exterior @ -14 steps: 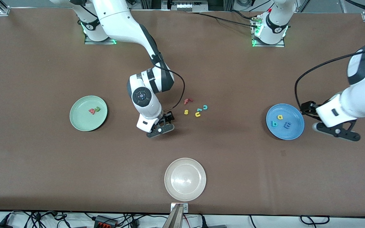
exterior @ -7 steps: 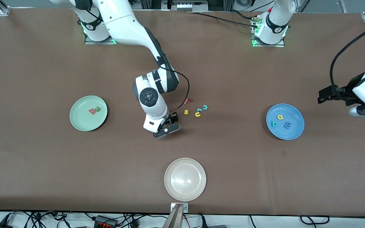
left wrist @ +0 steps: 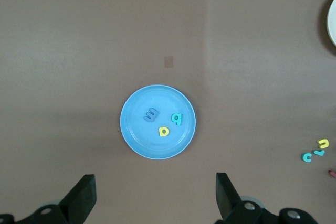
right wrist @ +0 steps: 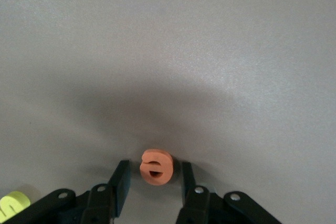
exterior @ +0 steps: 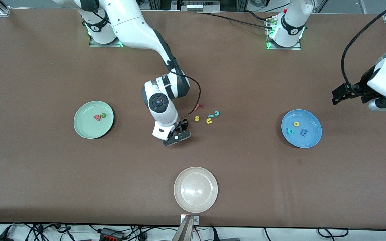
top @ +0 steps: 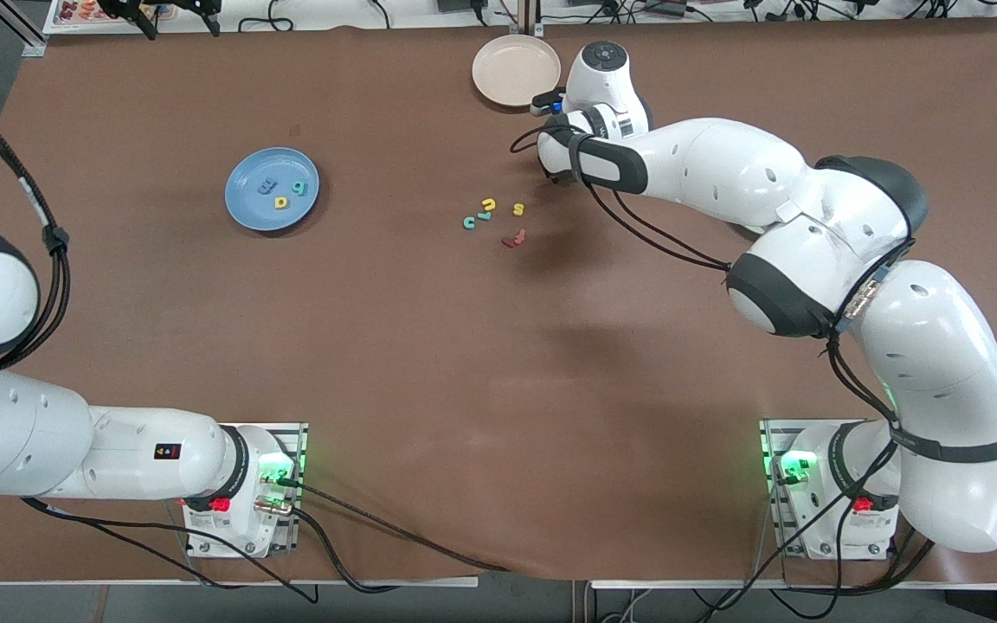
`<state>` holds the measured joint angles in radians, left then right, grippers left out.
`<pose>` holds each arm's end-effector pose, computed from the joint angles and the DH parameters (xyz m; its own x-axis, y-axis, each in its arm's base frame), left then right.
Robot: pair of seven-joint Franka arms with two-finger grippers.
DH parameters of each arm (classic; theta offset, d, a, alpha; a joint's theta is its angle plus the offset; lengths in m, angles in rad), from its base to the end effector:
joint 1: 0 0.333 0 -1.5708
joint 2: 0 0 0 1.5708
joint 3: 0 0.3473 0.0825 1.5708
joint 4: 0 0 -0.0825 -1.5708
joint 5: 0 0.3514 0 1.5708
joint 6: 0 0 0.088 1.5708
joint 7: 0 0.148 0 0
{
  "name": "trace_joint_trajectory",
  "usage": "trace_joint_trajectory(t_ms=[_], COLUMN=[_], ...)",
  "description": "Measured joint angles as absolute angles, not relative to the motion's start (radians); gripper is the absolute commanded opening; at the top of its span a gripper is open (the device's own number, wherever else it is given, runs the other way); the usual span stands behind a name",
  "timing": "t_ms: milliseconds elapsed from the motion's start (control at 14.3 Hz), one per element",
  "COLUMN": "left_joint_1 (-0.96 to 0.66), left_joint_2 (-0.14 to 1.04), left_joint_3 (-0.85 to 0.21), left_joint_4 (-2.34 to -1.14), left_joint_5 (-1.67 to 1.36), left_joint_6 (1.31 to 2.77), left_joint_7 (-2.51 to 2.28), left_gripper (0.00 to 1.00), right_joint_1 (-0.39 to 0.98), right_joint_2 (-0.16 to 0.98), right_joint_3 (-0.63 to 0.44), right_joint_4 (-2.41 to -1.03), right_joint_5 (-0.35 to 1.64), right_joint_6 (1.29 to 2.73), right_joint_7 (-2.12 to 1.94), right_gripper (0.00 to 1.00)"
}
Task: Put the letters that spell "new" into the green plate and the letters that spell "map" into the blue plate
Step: 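Grasp the orange letter a with the right gripper while the left retracts, then carry the orange a to the green plate and release it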
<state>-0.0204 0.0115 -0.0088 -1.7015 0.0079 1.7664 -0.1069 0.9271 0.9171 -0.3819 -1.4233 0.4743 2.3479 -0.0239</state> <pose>0.5416 -0.0148 0.5681 0.9956 0.0761 0.0539 0.0764 -0.9971 -0.0020 0.5848 0.4450 0.1773 0.9197 0.3837 0.0832 0.3889 -0.9194 -0.0590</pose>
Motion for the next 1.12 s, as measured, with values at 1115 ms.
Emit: trace_joint_trajectory(t_ms=[1115], left_joint_1=[-0.041], left_joint_2=[-0.037], left_joint_3=[0.009], left_joint_4=[-1.736], left_joint_5=[-0.002], left_joint_6=[1.712], left_joint_7=[-0.051], left_gripper=[1.00], right_joint_1=[0.926], right_joint_2=[0.834], right_joint_3=[-0.589], right_joint_4=[-1.484], right_joint_5=[0.474], right_joint_6=[2.073], right_joint_7=[-0.048], right_gripper=[0.09])
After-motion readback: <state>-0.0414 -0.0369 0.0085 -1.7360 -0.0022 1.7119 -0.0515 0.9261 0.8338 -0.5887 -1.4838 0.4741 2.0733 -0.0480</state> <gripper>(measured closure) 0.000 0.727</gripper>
